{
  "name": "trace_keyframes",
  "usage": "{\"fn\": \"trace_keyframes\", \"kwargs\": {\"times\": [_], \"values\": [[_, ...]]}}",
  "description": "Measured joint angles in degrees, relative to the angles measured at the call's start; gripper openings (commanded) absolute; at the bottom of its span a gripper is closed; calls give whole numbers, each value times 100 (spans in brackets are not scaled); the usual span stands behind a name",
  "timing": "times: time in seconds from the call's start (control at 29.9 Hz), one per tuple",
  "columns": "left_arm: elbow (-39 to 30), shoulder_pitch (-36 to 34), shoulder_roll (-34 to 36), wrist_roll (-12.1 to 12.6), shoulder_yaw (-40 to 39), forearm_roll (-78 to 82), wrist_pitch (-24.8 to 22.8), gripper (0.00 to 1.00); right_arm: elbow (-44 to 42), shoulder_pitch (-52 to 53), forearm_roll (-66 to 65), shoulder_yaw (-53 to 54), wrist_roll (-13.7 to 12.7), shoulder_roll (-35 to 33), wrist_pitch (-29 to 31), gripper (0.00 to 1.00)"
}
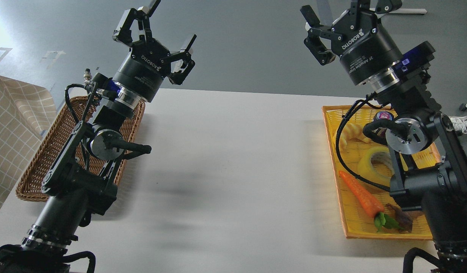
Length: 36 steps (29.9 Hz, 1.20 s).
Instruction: Place and transfer tape with both arms
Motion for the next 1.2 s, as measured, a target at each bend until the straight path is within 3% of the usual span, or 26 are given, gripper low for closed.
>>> {"fn": "trace_keyframes", "kwargs": {"times": [0.77,1.2], "values": [[-10,15,2,0,8,3,-6,98,11,-193,-7,-19,20,-52,83,100],[-4,30,38,0,44,46,-63,98,219,-220,-970,-12,148,-874,85,100]]}}
